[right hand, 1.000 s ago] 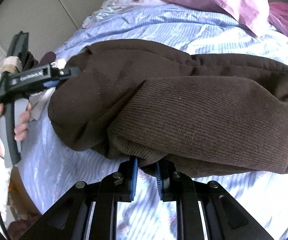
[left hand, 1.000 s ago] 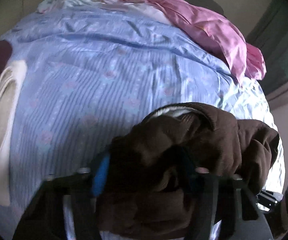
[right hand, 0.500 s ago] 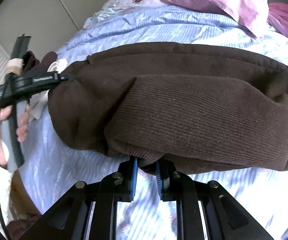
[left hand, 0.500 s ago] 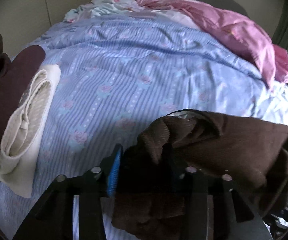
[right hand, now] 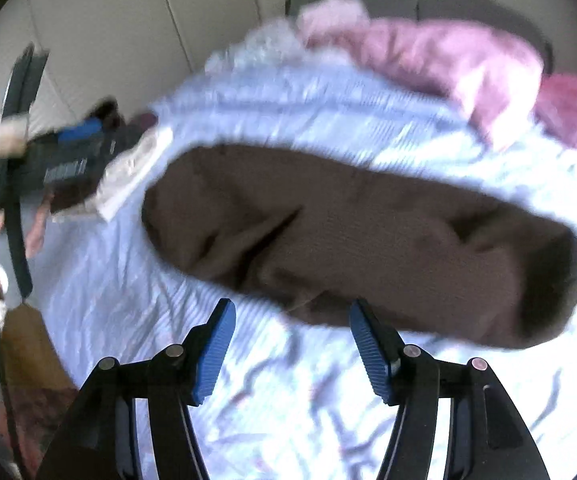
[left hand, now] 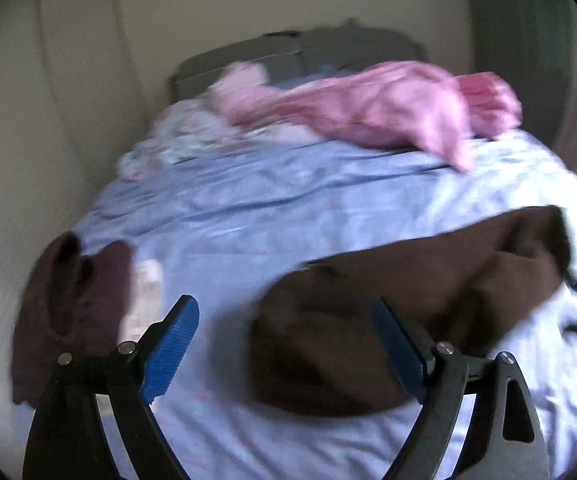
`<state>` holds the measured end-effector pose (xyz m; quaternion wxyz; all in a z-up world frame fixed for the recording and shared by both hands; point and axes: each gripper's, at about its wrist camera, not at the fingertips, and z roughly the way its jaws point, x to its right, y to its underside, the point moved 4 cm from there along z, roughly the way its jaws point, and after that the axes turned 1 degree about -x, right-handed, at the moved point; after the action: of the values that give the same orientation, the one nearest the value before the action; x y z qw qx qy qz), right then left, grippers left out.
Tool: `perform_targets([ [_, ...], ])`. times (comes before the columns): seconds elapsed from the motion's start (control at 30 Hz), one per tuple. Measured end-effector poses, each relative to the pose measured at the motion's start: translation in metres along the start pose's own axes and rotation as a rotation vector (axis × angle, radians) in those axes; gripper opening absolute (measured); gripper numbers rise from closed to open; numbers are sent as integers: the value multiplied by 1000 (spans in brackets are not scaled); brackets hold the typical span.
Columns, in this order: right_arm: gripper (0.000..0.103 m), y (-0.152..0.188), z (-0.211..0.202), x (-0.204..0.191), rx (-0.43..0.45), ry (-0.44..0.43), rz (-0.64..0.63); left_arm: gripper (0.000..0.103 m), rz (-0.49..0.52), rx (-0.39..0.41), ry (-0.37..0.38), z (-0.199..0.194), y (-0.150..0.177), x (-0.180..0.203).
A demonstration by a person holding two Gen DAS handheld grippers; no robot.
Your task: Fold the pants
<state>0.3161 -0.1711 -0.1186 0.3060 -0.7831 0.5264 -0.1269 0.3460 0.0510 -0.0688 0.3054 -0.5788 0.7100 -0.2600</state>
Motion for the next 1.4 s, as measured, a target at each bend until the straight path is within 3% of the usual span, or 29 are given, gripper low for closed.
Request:
perform_targets([
  [0.03, 61, -3, -9, 8, 26, 17, 8, 89, 22, 4, 56, -6, 1, 16],
  [0.13, 61, -13, -39, 53, 118, 107, 70, 89, 97, 2, 129, -12, 5, 59],
  [0.33, 61, -6, -60, 152, 166, 211, 252, 88, 249, -44, 157, 8, 20, 139],
  [0.5, 61, 15, -51, 205, 151, 233, 369, 84, 190, -154, 167, 29, 40, 163],
  [0.63, 61, 28, -40, 216, 141, 211, 392, 81, 112, -190, 130, 46, 55, 166],
  [0.8, 61, 37, -26, 223, 136, 198, 426, 81, 140, -184, 118, 50, 64, 178],
  [1.13, 60, 50, 16, 251, 47, 93, 586, 79, 126, -140, -41, 72, 63, 178],
  [1.17, 58, 51, 22, 252, 24, 81, 599, 79, 119, -143, -49, 74, 63, 177],
  [1.23, 34, 52, 26, 253, 15, 91, 614, 78, 115, -152, -60, 78, 64, 176],
  [1.33, 24, 48, 10, 249, 82, 85, 601, 78, 126, -160, -68, 79, 68, 177],
  [1.4, 23, 37, -8, 245, 135, 158, 528, 78, 148, -167, -78, 81, 71, 181],
])
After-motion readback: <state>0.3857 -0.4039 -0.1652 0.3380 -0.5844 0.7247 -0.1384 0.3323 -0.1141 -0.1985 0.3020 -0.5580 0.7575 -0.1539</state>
